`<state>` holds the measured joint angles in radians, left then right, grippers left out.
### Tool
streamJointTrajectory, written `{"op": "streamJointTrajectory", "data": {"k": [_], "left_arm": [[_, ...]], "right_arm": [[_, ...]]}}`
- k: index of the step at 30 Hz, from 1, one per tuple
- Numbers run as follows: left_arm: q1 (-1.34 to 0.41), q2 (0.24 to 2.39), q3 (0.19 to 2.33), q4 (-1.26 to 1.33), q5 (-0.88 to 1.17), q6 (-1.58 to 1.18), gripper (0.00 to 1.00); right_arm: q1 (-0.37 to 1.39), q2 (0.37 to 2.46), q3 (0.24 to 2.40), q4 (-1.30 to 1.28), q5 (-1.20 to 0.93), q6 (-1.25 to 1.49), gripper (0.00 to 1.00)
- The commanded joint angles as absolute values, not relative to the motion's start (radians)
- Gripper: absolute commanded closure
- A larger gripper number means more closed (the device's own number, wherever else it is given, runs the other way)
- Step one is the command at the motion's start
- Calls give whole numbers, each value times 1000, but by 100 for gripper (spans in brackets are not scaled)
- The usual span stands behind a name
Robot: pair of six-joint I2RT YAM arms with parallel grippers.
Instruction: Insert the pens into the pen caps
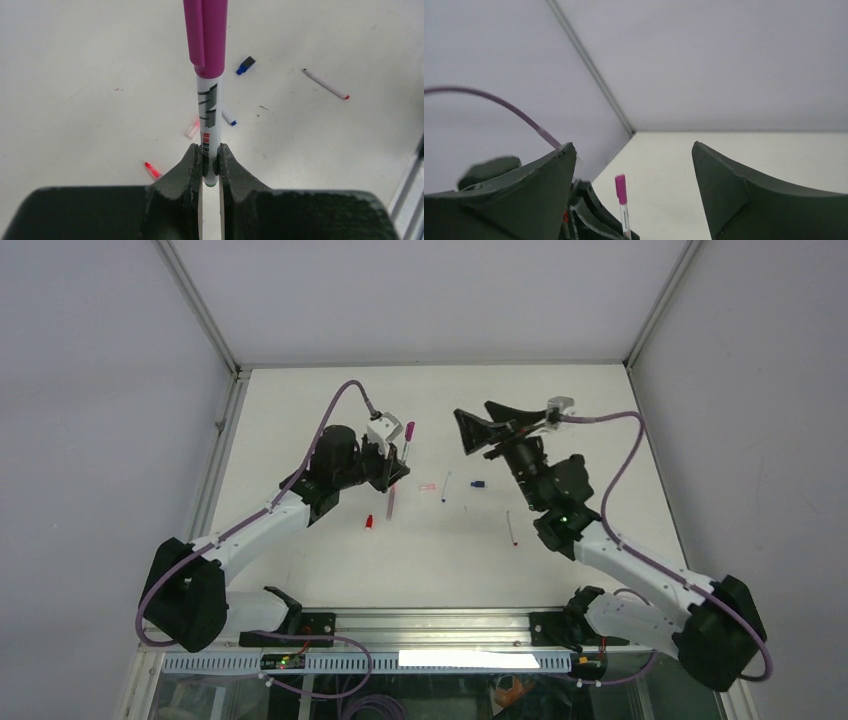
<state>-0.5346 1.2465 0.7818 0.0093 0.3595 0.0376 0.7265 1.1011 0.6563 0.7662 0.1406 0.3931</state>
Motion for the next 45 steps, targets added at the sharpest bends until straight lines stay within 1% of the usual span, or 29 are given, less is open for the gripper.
{"op": "streamJointTrajectory", "data": {"k": [1,3,6,8,11,16,22,28,35,44,45], "left_arm": [[-507,1341,838,-36,175,33,100],[-477,1407,872,-114,98,-11,100],[-440,1478,916,-215,9,-86,100],[-425,1507,931,-270,-75,-133,100],[-415,1541,950,-351,-164,-188,100],[-407,1567,969,-453,-240,-229,100],[-396,1550,929,-483,-236,-270,100],[-369,1546,933,-518,-189,-293,100],[-341,1629,987,-579,-102,-341,100],[-304,1687,1008,-618,-76,-383,100],[-302,1692,1008,-621,-72,-385,94]], "right_arm": [[715,931,610,712,380,309,11],[714,895,641,489,437,330,12],[713,907,688,264,501,357,12],[712,927,709,142,526,377,12],[712,957,734,28,531,395,12],[712,989,746,17,493,394,12],[712,1012,747,9,468,391,13],[712,1050,746,-31,455,401,13],[712,1117,781,-30,424,414,14],[712,1168,810,-31,388,429,15],[712,1172,813,-33,383,429,15]]}}
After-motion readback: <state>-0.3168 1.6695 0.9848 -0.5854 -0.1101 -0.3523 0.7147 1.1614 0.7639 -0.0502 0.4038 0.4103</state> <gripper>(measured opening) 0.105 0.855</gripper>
